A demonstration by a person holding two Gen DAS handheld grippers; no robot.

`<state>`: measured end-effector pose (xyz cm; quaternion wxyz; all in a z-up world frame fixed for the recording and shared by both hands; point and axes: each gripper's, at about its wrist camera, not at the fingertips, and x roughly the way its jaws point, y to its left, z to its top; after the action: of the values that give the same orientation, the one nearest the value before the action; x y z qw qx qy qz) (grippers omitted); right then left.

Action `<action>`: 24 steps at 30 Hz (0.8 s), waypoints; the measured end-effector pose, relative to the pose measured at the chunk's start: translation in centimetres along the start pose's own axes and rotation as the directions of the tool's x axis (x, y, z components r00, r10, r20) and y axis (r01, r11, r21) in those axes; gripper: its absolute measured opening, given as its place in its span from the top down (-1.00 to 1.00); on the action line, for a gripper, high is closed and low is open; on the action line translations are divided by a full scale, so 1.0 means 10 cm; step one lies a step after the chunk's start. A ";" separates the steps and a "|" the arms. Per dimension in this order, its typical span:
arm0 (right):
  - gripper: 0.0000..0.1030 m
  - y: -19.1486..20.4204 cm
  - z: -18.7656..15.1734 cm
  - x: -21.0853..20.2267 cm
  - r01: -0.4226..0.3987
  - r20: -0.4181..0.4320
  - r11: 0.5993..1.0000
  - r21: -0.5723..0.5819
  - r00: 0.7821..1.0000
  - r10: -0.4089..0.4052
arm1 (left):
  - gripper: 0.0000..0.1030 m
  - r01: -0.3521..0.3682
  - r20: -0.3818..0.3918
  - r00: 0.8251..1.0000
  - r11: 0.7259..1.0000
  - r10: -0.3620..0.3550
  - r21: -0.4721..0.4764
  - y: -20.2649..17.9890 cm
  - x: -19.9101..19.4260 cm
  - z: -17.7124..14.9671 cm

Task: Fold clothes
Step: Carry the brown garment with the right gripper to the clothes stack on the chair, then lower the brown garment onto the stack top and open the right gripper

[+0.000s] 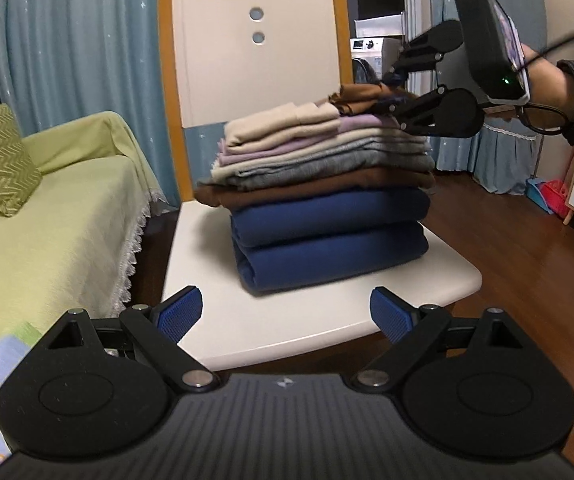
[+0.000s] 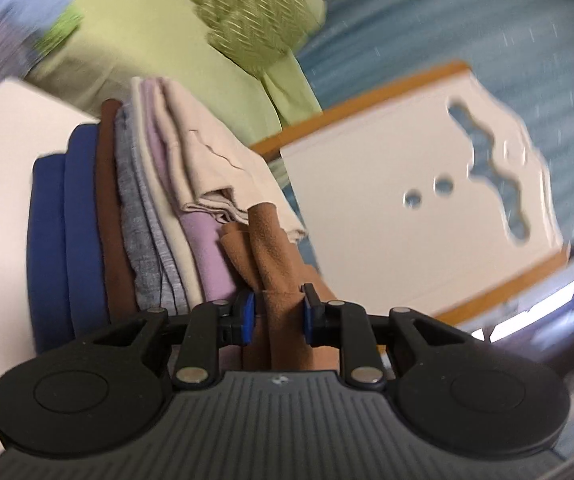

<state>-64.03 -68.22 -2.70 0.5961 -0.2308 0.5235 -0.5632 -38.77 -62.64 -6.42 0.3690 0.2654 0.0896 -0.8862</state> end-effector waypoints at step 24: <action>0.63 0.16 -0.02 -0.28 0.031 0.062 0.993 0.117 0.997 -0.038 | -0.80 0.061 -0.029 0.998 0.998 -0.061 -0.007 -0.08 0.19 0.00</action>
<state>-63.06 -65.23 -3.12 0.6151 -0.2226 0.4665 -0.5954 -40.47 -63.24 -7.51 0.3415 0.2742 0.1056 -0.8928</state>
